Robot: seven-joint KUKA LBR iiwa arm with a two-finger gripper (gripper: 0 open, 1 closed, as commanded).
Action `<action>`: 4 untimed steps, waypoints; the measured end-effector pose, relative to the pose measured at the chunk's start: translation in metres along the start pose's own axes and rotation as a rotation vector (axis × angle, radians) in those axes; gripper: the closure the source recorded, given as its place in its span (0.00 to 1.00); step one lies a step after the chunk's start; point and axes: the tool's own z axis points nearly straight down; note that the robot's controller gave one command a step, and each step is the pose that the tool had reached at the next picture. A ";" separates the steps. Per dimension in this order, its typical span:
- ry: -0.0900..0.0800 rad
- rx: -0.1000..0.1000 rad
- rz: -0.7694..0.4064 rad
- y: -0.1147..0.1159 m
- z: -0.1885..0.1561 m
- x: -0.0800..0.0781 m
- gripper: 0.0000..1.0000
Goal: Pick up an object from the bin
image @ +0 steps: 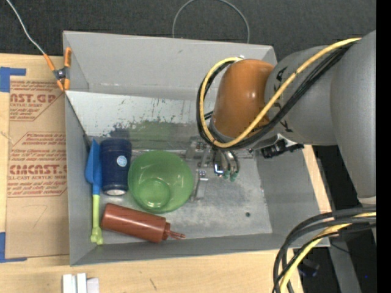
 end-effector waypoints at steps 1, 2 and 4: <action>0.003 0.002 -0.180 -0.028 0.058 -0.006 0.00; 0.000 -0.001 0.056 0.035 0.077 0.004 0.00; 0.000 0.000 0.055 0.093 0.078 0.012 0.00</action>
Offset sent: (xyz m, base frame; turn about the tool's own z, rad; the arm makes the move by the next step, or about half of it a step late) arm 0.0007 0.0364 -0.0772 0.0661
